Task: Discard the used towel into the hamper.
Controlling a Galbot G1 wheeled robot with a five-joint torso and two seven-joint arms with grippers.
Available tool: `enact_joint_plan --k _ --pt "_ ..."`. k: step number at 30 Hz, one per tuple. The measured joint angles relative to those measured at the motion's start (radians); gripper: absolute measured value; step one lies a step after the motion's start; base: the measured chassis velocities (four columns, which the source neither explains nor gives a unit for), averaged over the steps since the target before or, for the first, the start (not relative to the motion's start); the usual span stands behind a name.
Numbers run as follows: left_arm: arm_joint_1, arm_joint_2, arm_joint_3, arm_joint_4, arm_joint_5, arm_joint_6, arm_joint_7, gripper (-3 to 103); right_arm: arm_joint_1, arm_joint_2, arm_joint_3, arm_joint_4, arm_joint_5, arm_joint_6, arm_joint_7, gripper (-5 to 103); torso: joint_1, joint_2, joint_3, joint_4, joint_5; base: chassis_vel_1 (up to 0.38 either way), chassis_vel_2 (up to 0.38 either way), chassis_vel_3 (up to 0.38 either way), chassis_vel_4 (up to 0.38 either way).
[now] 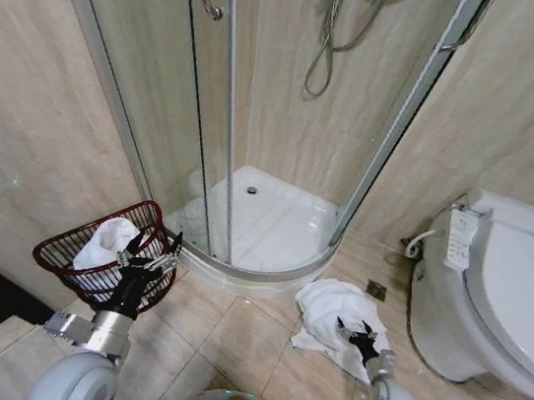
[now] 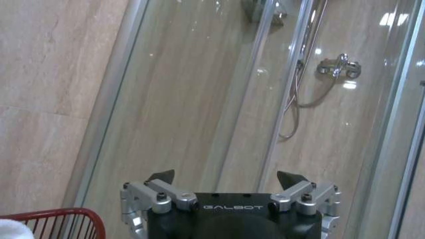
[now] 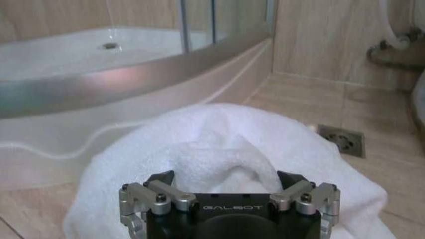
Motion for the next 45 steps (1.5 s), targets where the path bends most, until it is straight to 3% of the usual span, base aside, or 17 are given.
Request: enact_joint_plan --k 3,8,12,16,19,21,28,30,34,40,45 --pt "0.000 0.000 0.000 0.000 0.000 0.000 0.000 100 0.026 -0.001 0.015 -0.057 -0.013 -0.004 -0.046 100 0.000 0.000 0.000 -0.0002 0.0000 0.000 0.000 0.000 0.000" --pt "0.000 0.000 0.000 0.000 0.000 0.000 0.000 100 0.047 0.003 0.018 -0.090 -0.023 -0.003 -0.055 100 0.000 0.000 0.000 0.0001 -0.0001 0.000 0.000 0.000 0.000" --pt "0.000 0.000 0.000 0.000 0.000 0.000 0.000 100 0.054 0.008 0.017 -0.096 -0.023 0.001 -0.049 80 0.000 0.000 0.000 0.0000 -0.0001 0.000 0.000 0.000 0.000" --pt "0.000 0.000 0.000 0.000 0.000 0.000 0.000 100 0.056 0.008 0.015 -0.097 -0.025 0.006 -0.049 70 0.000 0.000 0.000 -0.0001 0.0003 0.000 0.000 0.000 0.000" --pt "0.000 0.000 0.000 0.000 0.000 0.000 0.000 100 0.056 0.006 0.015 -0.099 -0.026 0.008 -0.048 53 0.000 0.000 0.000 0.0000 0.0000 0.000 0.000 0.000 0.000" --pt "0.000 0.000 0.000 0.000 0.000 0.000 0.000 100 0.055 0.006 0.015 -0.099 -0.026 0.009 -0.048 53 0.000 0.000 0.000 0.0000 0.0001 0.000 0.000 0.000 0.000" --pt "0.000 0.000 0.000 0.000 0.000 0.000 0.000 100 0.050 0.005 0.016 -0.099 -0.026 0.011 -0.048 21 0.000 0.000 0.000 0.0000 0.0001 0.000 0.000 0.000 0.000" --pt "0.000 0.000 0.000 0.000 0.000 0.000 0.000 100 0.049 0.005 0.016 -0.099 -0.026 0.012 -0.048 21 0.000 0.000 0.000 0.0000 0.0001 0.000 0.000 0.000 0.000" --pt "0.000 0.000 0.000 0.000 0.000 0.000 0.000 100 0.046 0.004 0.017 -0.099 -0.025 0.015 -0.048 7 0.000 0.000 0.000 0.0000 0.0001 0.000 0.000 0.000 0.000" --pt "0.000 0.000 0.000 0.000 0.000 0.000 0.000 100 0.037 0.003 0.018 -0.096 -0.015 0.016 -0.054 7 0.000 0.000 0.000 0.0000 0.0001 0.000 0.000 0.000 0.000" --pt "0.000 0.000 0.000 0.000 0.000 0.000 0.000 100 -0.006 0.006 0.045 -0.040 0.038 0.039 -0.130 7 0.000 0.000 0.000 0.0001 0.0001 0.000 0.000 0.000 0.000"
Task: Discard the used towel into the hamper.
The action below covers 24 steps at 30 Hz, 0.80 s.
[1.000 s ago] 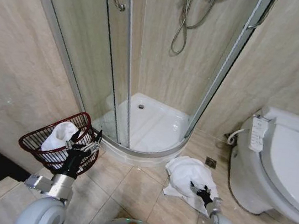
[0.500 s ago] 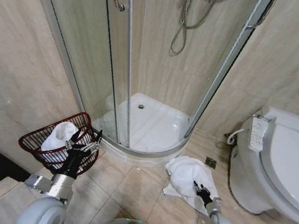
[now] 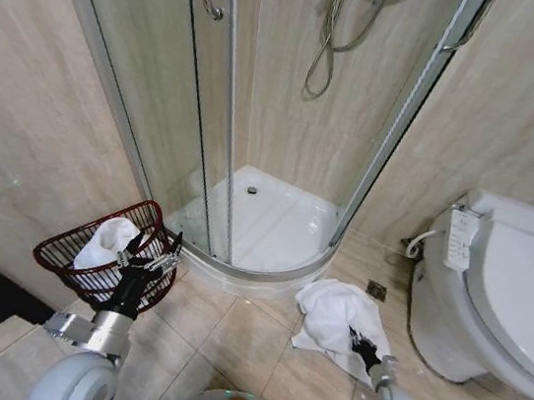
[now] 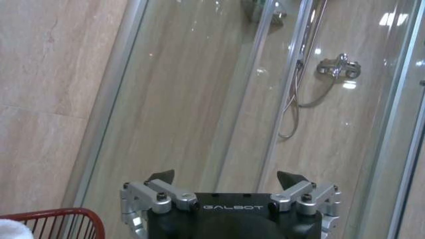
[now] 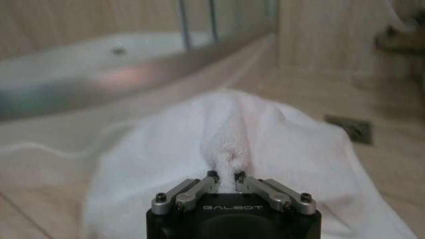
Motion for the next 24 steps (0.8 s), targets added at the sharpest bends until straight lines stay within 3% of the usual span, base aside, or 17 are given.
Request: enact_joint_plan --k 4,6,9,14,21,24 --pt "0.000 0.000 0.000 0.000 0.000 0.000 0.000 100 -0.063 0.008 0.019 0.102 0.014 0.057 -0.024 7 0.000 0.000 0.000 -0.0003 -0.0001 0.000 0.000 0.000 0.000" --pt "0.000 0.000 0.000 0.000 0.000 0.000 0.000 100 -0.109 0.021 0.030 0.209 0.015 0.102 -0.006 7 0.000 0.000 0.000 -0.0003 0.0000 0.000 0.000 0.000 0.000" --pt "0.000 0.000 0.000 0.000 0.000 0.000 0.000 100 -0.141 0.033 0.039 0.313 0.017 0.114 0.020 7 0.000 0.000 0.000 0.0000 -0.0001 0.000 0.000 0.000 0.000" --pt "0.000 0.000 0.000 0.000 0.000 0.000 0.000 100 -0.236 0.065 0.073 0.629 0.034 0.064 0.077 7 0.000 0.000 0.000 -0.0001 -0.0006 0.000 0.000 0.000 0.000" --pt "0.000 0.000 0.000 0.000 0.000 0.000 0.000 100 -0.304 0.070 0.094 0.893 0.073 0.047 0.109 7 0.000 0.000 0.000 -0.0002 -0.0001 0.000 0.000 0.000 0.000" --pt "0.000 0.000 0.000 0.000 0.000 0.000 0.000 100 -0.320 0.064 0.110 1.089 0.106 0.025 0.168 7 0.000 0.000 0.000 0.0000 -0.0006 0.000 0.000 0.000 0.000"
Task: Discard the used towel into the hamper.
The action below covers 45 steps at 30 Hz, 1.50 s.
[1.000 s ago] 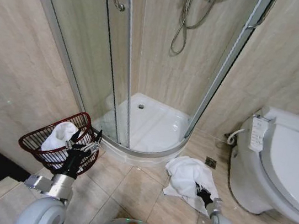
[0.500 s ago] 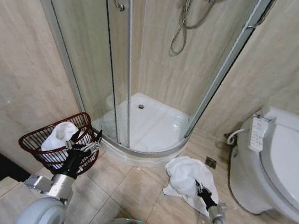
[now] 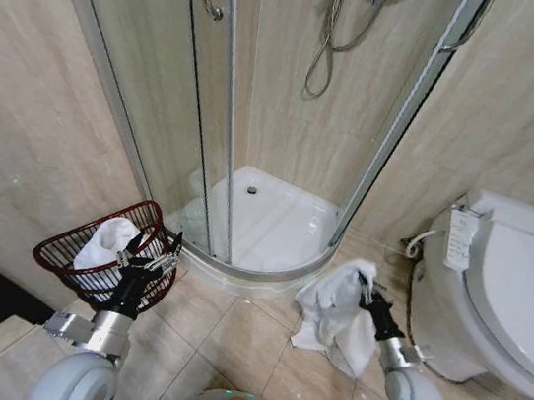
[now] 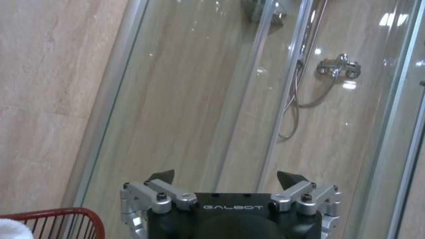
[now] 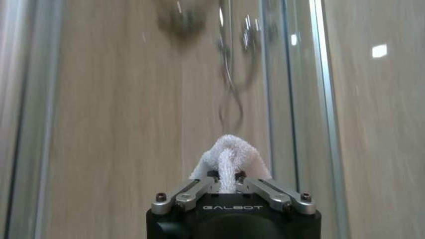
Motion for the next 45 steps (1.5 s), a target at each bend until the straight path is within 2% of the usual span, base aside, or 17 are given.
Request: enact_joint_plan --k 1,4,9,11,12,15,16,18,19,22,23,25,28,35,45 --pt "0.000 0.000 0.000 0.000 0.000 0.000 0.000 100 0.000 0.000 0.000 0.000 0.000 0.000 0.000 7 0.000 0.000 0.000 0.0000 0.0000 0.000 0.000 0.000 0.000" --pt "0.000 0.000 0.000 0.000 0.000 0.000 0.000 100 0.002 -0.025 0.026 0.151 0.023 -0.042 0.055 7 0.000 0.000 0.000 -0.0001 0.0007 0.000 0.000 0.000 0.000" --pt "0.000 0.000 0.000 0.000 0.000 0.000 0.000 100 0.021 -0.074 0.059 0.279 0.064 -0.095 0.081 7 0.000 0.000 0.000 -0.0001 0.0008 0.000 0.000 0.000 0.000" --pt "0.000 0.000 0.000 0.000 0.000 0.000 0.000 100 0.046 -0.125 0.090 0.365 0.103 -0.145 0.132 7 0.000 0.000 0.000 -0.0001 0.0002 0.000 0.000 0.000 0.000" --pt "0.000 0.000 0.000 0.000 0.000 0.000 0.000 100 0.046 -0.125 0.090 0.365 0.103 -0.145 0.132 7 0.000 0.000 0.000 -0.0001 0.0002 0.000 0.000 0.000 0.000" --pt "0.000 0.000 0.000 0.000 0.000 0.000 0.000 100 0.087 -0.210 0.156 0.446 0.179 -0.207 0.237 7 0.000 0.000 0.000 0.0000 0.0007 0.000 0.000 0.000 0.000" --pt "0.000 0.000 0.000 0.000 0.000 0.000 0.000 100 0.087 -0.210 0.156 0.446 0.179 -0.207 0.237 7 0.000 0.000 0.000 0.0000 0.0007 0.000 0.000 0.000 0.000" --pt "0.000 0.000 0.000 0.000 0.000 0.000 0.000 100 0.100 -0.271 0.214 0.475 0.239 -0.237 0.278 7 0.000 0.000 0.000 -0.0001 0.0009 0.000 0.000 0.000 0.000" --pt "0.000 0.000 0.000 0.000 0.000 0.000 0.000 100 0.100 -0.271 0.214 0.475 0.239 -0.237 0.278 7 0.000 0.000 0.000 -0.0001 0.0009 0.000 0.000 0.000 0.000" --pt "0.000 0.000 0.000 0.000 0.000 0.000 0.000 100 0.110 -0.356 0.303 0.489 0.337 -0.253 0.309 7 0.000 0.000 0.000 0.0000 0.0005 0.000 0.000 0.000 0.000" --pt "0.000 0.000 0.000 0.000 0.000 0.000 0.000 100 0.110 -0.356 0.303 0.489 0.337 -0.253 0.309 7 0.000 0.000 0.000 0.0000 0.0005 0.000 0.000 0.000 0.000" --pt "0.000 0.000 0.000 0.000 0.000 0.000 0.000 100 0.110 -0.393 0.369 0.490 0.399 -0.261 0.328 7 0.000 0.000 0.000 0.0000 0.0006 0.000 0.000 0.000 0.000" --pt "0.000 0.000 0.000 0.000 0.000 0.000 0.000 100 0.099 -0.395 0.403 0.489 0.420 -0.263 0.331 7 0.000 0.000 0.000 -0.0002 0.0005 0.000 0.000 0.000 0.000" --pt "0.000 0.000 0.000 0.000 0.000 0.000 0.000 100 0.064 -0.341 0.397 0.482 0.395 -0.262 0.325 7 0.000 0.000 0.000 -0.0002 0.0008 0.000 0.000 0.000 0.000" --pt "0.000 0.000 0.000 0.000 0.000 0.000 0.000 100 0.064 -0.344 0.401 0.478 0.392 -0.257 0.321 7 0.000 -0.008 -0.008 -0.0002 0.0005 0.000 0.000 0.000 0.000"
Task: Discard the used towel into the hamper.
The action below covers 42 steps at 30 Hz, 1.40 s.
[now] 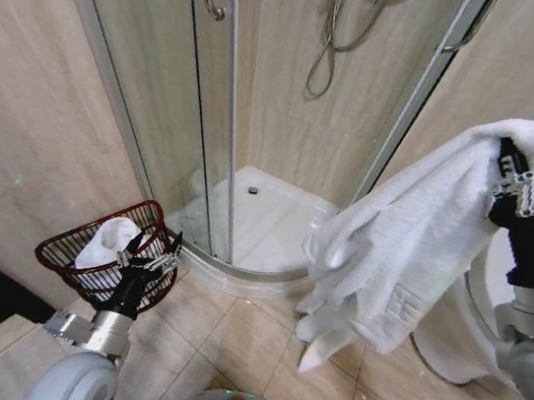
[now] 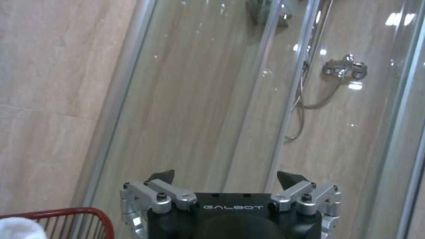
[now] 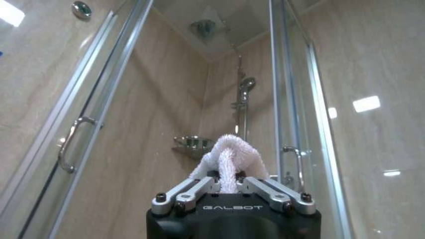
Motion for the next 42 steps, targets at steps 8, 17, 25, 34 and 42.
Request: enact_joint_plan --k 8,17,25,34,42 --pt "0.000 0.000 0.000 0.000 0.000 0.000 0.000 100 -0.006 -0.002 0.014 -0.002 0.010 0.005 -0.005 7 0.000 -0.004 -0.004 0.0003 0.0001 0.056 0.060 0.055 0.039" --pt "0.000 0.000 0.000 0.000 0.000 0.000 0.000 100 -0.015 -0.014 0.073 -0.002 0.048 0.000 -0.009 7 0.000 -0.004 -0.004 0.0000 0.0000 0.089 0.109 0.099 0.096" --pt "0.000 0.000 0.000 0.000 0.000 0.000 0.000 100 -0.020 -0.005 0.076 -0.003 0.047 0.001 -0.012 7 0.000 -0.004 -0.004 0.0002 -0.0002 0.136 0.126 0.122 0.130" --pt "0.000 0.000 0.000 0.000 0.000 0.000 0.000 100 -0.024 0.009 0.101 -0.003 0.039 0.001 -0.015 7 0.000 -0.003 -0.003 0.0005 0.0001 0.085 0.090 0.081 0.080" --pt "0.000 0.000 0.000 0.000 0.000 0.000 0.000 100 -0.030 0.029 0.129 -0.003 0.034 -0.004 -0.005 7 0.009 0.022 0.012 0.0005 0.0000 0.000 0.000 0.000 0.000"
